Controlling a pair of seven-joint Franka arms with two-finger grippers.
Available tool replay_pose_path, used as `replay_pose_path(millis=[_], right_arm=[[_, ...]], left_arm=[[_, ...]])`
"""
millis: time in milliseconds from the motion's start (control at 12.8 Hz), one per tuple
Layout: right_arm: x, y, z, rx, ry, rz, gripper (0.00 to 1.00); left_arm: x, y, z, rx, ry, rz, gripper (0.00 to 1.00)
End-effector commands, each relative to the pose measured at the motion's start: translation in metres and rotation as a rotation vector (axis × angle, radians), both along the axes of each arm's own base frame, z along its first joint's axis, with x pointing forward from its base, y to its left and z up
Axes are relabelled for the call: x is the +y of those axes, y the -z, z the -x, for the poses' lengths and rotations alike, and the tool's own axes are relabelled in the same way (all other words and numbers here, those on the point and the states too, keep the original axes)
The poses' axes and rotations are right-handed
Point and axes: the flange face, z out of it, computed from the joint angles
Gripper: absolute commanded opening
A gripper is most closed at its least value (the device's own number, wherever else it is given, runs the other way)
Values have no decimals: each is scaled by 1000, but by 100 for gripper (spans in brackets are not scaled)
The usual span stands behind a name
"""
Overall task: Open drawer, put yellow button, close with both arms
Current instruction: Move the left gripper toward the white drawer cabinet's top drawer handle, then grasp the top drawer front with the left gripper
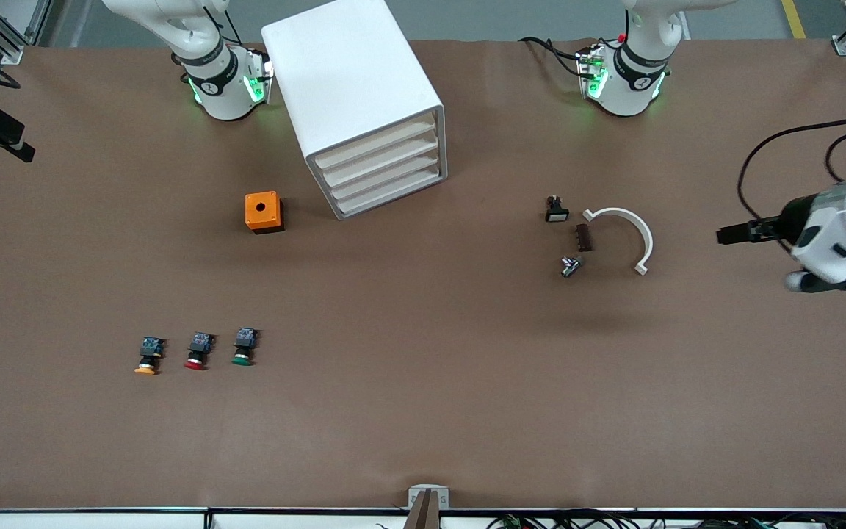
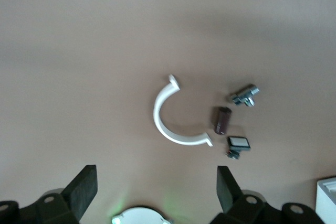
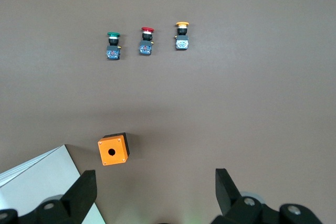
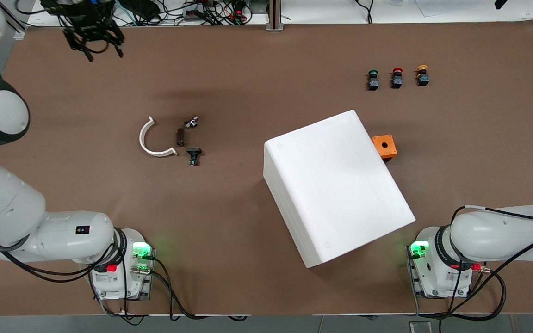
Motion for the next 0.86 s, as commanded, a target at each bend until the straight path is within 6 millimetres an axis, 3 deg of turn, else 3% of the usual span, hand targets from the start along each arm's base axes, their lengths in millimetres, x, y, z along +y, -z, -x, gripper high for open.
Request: replay_pose_path(millis=[0,157,392,548,783], right_arm=[[-3,-2,8,-9,-10,8,100],[-3,-2,8,-9,-12,8,100],[-3,-2,8,-11,-12,8,100],[-2,-2,8,-11,-13,8,100],[-5,-2,8,-11,-7,8,100]], left_arm=[[-66,16,3,85,-74,-71,100],[-120,25,10,183,-171,-64,100],[-186,54,24,376,-491,-184,100],[-220,71,20,521,-761,-225,100],[-263,98,20,688,-992,-337,100]])
